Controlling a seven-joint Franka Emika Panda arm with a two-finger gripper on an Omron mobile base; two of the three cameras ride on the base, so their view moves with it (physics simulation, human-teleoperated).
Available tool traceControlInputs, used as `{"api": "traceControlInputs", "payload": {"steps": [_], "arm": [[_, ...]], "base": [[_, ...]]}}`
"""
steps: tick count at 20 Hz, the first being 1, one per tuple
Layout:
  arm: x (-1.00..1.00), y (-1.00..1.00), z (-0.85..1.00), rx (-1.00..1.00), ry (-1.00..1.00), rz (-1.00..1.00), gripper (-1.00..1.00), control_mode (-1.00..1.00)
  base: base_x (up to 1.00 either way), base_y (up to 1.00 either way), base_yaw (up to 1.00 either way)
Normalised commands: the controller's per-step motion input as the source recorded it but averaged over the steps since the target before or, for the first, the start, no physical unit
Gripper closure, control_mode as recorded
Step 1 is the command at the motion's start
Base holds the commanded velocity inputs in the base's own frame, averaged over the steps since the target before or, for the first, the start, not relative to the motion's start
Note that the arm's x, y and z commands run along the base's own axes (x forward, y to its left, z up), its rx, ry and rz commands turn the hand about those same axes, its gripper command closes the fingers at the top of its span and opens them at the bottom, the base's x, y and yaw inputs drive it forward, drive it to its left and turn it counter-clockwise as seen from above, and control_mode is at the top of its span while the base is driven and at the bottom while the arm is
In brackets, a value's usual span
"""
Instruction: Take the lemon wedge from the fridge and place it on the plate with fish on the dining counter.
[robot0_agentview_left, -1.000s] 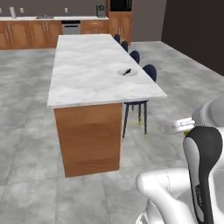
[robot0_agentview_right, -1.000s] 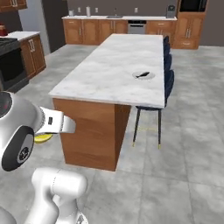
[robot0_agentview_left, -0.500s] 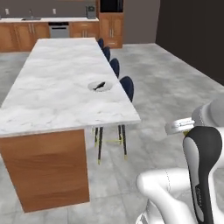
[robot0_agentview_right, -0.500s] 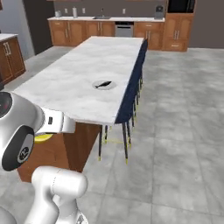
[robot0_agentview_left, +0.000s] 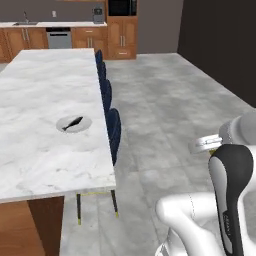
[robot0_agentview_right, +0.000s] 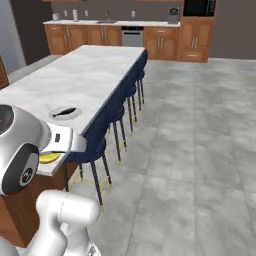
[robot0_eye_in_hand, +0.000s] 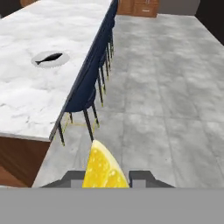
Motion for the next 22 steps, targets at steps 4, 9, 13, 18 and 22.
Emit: {"api": "traceControlInputs", "payload": {"steps": [4,9,13,18,22], "arm": [[0.00,0.00,0.00,0.00,0.00,0.00,1.00,1.00],[0.00,0.00,0.00,0.00,0.00,0.00,1.00,1.00],[0.00,0.00,0.00,0.00,0.00,0.00,1.00,1.00],[0.00,0.00,0.00,0.00,0.00,0.00,1.00,1.00],[0.00,0.00,0.00,0.00,0.00,0.00,1.00,1.00]], "base": [[0.59,-0.91,0.39],[0.14,-0.73,0.53],[0.31,-0.72,0.54],[0.60,-0.72,0.53],[0.89,-0.92,0.40]]}}
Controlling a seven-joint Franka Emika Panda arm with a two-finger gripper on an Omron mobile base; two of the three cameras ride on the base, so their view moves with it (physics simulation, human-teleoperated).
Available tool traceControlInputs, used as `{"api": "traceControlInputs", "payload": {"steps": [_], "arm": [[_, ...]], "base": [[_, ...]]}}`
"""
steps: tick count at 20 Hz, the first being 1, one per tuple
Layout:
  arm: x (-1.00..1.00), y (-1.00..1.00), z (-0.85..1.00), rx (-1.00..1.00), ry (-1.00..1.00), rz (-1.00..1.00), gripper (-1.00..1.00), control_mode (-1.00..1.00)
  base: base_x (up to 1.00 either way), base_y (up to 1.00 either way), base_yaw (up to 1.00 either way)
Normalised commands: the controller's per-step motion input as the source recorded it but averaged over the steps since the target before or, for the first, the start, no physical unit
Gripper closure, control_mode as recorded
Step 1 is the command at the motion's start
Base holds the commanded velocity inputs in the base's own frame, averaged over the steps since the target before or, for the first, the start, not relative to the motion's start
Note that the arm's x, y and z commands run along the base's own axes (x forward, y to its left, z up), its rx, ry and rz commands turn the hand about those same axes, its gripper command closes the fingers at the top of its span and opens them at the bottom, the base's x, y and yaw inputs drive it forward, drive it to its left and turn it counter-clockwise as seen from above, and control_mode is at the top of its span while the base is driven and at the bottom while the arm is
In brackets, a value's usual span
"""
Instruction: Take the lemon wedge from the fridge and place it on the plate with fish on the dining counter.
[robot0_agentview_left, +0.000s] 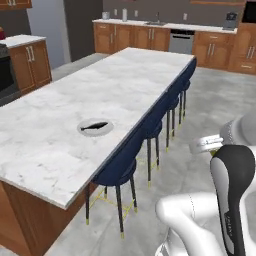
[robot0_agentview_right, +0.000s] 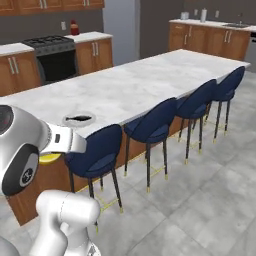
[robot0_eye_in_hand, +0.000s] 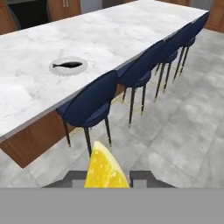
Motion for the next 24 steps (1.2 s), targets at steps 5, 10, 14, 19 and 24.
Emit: {"api": "traceControlInputs", "payload": {"steps": [5,10,14,19,24], "arm": [[0.00,0.00,0.00,0.00,0.00,0.00,1.00,1.00],[0.00,0.00,0.00,0.00,0.00,0.00,1.00,1.00],[0.00,0.00,0.00,0.00,0.00,0.00,1.00,1.00],[0.00,0.00,0.00,0.00,0.00,0.00,1.00,1.00],[0.00,0.00,0.00,0.00,0.00,0.00,1.00,1.00]], "base": [[0.86,-0.78,0.29],[0.57,-0.44,0.38],[0.43,-0.34,0.43],[0.23,-0.07,0.41],[0.39,0.01,0.40]]}}
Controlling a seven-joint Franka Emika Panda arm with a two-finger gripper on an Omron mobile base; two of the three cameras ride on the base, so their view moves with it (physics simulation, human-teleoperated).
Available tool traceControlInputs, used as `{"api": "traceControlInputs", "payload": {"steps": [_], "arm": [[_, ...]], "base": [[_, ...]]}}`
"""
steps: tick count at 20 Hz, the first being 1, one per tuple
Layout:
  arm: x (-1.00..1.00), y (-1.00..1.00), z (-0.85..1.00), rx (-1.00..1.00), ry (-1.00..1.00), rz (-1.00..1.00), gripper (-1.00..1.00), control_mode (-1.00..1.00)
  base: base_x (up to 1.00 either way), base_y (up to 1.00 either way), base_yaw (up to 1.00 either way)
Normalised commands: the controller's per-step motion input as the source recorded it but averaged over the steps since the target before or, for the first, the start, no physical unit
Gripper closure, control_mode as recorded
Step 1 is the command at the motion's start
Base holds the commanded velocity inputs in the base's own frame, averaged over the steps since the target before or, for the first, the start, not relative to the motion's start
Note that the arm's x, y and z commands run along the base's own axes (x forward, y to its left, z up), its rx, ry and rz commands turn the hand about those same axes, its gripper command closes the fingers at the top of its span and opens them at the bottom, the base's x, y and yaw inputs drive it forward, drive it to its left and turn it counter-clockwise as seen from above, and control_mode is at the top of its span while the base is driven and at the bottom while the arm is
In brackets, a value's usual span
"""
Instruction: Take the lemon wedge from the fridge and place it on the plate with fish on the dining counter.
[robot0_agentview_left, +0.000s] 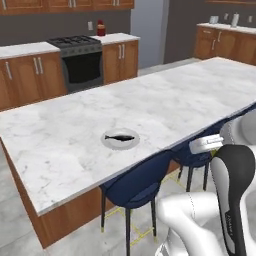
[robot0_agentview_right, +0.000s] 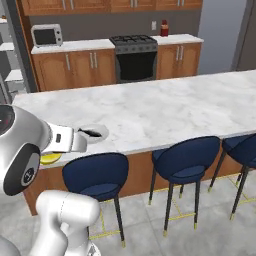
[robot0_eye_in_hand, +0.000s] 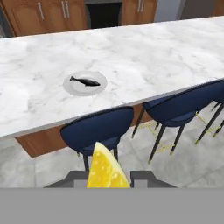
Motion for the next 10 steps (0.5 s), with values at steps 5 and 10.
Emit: {"api": "traceControlInputs", "payload": {"steps": [5,10], "arm": [[0.00,0.00,0.00,0.00,0.00,0.00,1.00,1.00],[0.00,0.00,0.00,0.00,0.00,0.00,1.00,1.00]], "base": [[0.61,0.08,0.32],[0.59,0.07,0.20]]}}
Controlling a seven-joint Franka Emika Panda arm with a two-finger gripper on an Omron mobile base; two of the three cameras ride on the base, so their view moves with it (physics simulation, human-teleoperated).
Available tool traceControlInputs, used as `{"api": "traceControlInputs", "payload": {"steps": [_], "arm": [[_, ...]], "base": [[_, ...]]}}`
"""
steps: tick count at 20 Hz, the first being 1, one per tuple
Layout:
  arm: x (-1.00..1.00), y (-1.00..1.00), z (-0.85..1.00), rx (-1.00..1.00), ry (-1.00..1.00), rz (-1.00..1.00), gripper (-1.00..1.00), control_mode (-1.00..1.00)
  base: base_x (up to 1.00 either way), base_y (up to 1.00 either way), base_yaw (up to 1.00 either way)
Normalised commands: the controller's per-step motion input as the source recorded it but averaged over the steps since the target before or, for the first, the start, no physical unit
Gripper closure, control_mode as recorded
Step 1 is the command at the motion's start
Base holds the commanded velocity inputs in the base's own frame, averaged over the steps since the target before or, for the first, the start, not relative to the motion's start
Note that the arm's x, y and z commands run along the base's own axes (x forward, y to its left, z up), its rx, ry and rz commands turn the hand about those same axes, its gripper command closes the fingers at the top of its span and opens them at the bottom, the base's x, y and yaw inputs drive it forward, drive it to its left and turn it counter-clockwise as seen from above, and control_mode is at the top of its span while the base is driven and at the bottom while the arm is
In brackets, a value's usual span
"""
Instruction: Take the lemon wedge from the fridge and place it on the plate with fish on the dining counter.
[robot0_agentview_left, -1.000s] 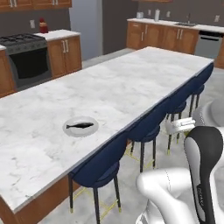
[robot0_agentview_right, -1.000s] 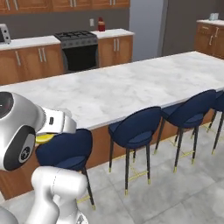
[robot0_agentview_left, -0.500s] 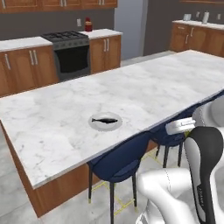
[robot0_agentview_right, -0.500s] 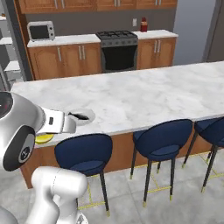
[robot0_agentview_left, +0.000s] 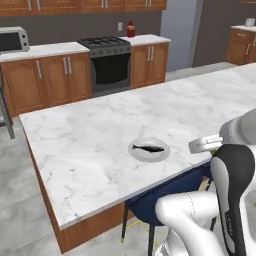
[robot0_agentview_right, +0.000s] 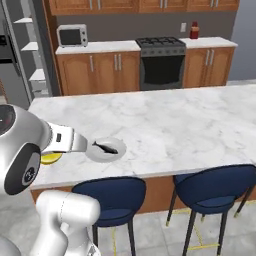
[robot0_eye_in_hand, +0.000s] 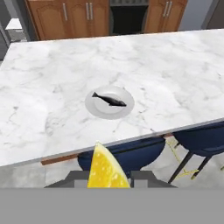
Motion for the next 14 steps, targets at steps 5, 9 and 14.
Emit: {"api": "traceControlInputs", "payload": {"steps": [5,9,14], "arm": [[0.00,0.00,0.00,0.00,0.00,0.00,1.00,1.00],[0.00,0.00,0.00,0.00,0.00,0.00,1.00,1.00],[0.00,0.00,0.00,0.00,0.00,0.00,1.00,1.00]], "base": [[0.02,0.70,0.15],[0.08,0.51,0.09],[0.75,0.01,0.00]]}}
